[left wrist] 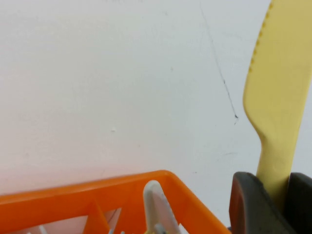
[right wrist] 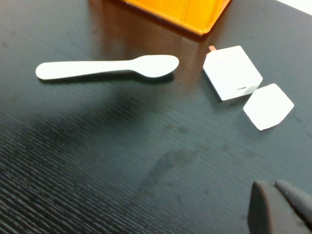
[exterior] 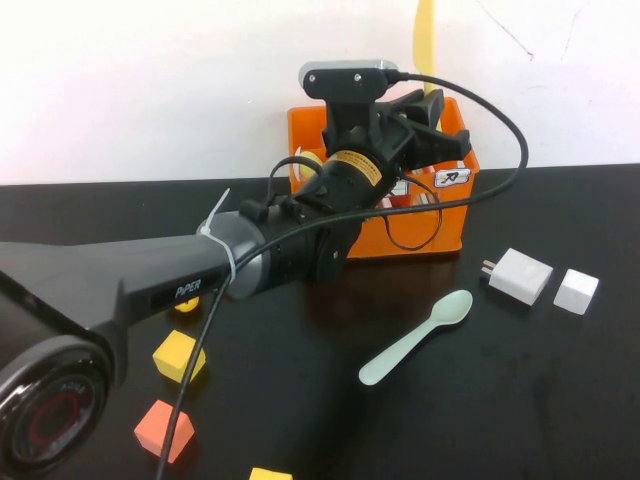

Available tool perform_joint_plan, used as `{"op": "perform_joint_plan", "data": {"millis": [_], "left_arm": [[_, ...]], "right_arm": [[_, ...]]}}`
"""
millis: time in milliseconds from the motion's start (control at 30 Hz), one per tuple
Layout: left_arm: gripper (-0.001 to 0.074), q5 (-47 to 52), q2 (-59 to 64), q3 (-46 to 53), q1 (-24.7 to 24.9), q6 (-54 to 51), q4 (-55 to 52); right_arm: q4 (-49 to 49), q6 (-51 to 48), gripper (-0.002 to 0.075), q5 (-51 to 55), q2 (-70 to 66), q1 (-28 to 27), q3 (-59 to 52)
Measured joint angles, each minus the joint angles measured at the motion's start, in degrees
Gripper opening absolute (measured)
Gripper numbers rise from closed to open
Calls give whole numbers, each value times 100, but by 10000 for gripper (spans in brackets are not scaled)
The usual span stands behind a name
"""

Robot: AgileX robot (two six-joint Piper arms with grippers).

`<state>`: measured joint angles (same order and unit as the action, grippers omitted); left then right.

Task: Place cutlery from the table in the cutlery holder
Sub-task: Place the knife on the box

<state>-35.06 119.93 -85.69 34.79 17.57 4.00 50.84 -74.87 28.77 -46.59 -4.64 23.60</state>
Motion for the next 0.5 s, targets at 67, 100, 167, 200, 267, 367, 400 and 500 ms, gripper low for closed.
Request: {"op": "perform_joint_plan", "data": {"millis": [67,100,167,200,267,367,400,500], "left_arm": [[111,-76,14,0,0,54,0],[111,-106,23,0,0,76,0],[111,-152,42,-3,0,128,0],[111,-177,66,-12,0,140,0],[111,-216,79,-38,0,169,0],[111,-144,108,-152,40,176,11],[111,-61,136,-243,51,176,23],[111,231,268,-615,103,176,36]], "right_arm": [[0,0,-2,0,0,0,-23],[0,0,-2,0,0,0,-31],[0,0,-2,0,0,0,-45],[0,0,-2,0,0,0,-45],[0,0,-2,0,0,0,-45],[0,0,-2,0,0,0,-45],[0,0,-2,0,0,0,-45],[0,0,-2,0,0,0,-45]]}}
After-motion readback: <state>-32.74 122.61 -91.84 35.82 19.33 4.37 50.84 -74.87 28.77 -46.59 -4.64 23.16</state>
